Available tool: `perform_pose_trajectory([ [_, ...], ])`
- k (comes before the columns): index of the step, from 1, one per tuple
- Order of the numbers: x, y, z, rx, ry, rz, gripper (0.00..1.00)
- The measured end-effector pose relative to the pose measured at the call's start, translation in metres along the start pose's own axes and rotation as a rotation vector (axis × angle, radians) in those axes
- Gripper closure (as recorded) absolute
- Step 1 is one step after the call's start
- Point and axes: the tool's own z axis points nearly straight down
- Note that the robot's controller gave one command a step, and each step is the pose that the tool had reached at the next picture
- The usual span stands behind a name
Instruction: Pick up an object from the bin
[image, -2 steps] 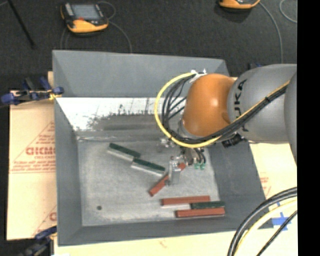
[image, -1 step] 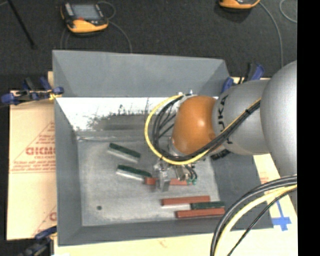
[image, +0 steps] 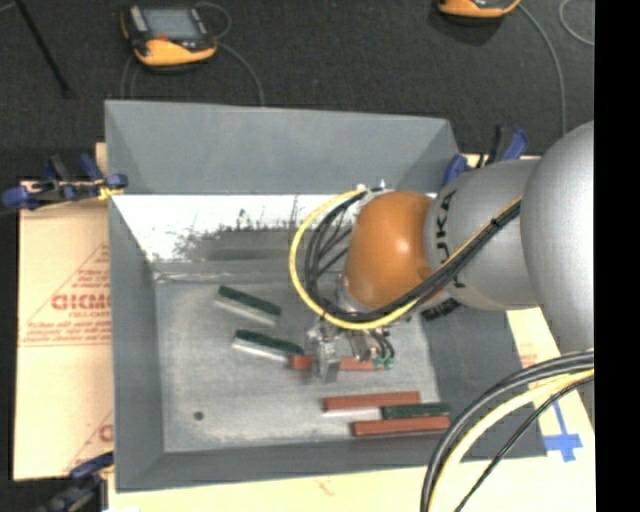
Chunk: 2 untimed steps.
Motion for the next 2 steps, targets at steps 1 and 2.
perform_pose_trajectory([
  [1,-0.017,0.006,-0.002,0.000,0.003,0.065,1.00],
  [2,-0.006,0.031,0.010,-0.001,0.002,0.216,0.00],
])
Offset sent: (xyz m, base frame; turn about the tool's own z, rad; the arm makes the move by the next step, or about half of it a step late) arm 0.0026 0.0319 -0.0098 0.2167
